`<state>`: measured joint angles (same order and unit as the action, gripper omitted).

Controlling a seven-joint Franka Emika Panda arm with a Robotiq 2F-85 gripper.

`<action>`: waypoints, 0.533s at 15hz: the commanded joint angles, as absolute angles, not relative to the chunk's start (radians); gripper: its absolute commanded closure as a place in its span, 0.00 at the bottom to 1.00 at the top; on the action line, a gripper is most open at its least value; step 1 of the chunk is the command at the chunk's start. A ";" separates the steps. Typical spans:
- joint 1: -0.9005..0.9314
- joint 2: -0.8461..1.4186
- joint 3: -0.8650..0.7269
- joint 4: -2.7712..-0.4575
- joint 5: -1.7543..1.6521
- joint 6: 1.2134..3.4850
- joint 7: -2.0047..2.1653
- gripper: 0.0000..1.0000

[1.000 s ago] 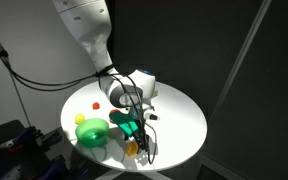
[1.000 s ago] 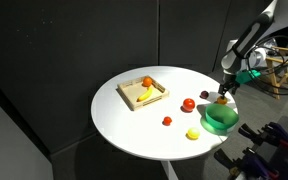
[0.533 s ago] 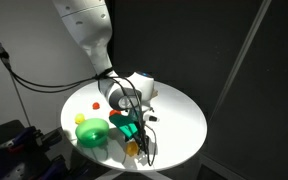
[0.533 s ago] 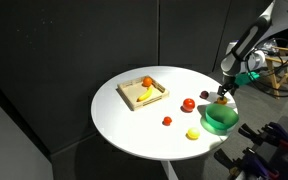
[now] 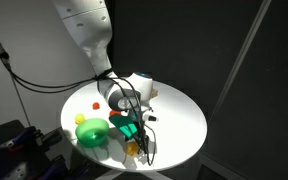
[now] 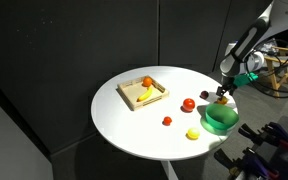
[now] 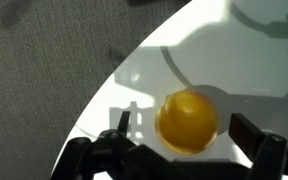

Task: Pick up the yellow object to the right of the green bowl and put it in the green bowl

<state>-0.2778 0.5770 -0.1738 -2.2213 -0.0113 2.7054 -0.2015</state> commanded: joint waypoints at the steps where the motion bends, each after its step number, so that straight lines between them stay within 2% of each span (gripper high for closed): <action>1: -0.301 0.592 -0.157 -2.206 -0.015 2.723 -0.212 0.00; 6: -0.299 0.603 -0.159 -2.203 -0.017 2.730 -0.208 0.01; 7: -0.296 0.606 -0.162 -2.202 -0.019 2.730 -0.204 0.26; 8: -0.292 0.609 -0.166 -2.201 -0.023 2.728 -0.201 0.26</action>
<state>-0.2783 0.5949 -0.1734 -2.2204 -0.0113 2.7222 -0.2015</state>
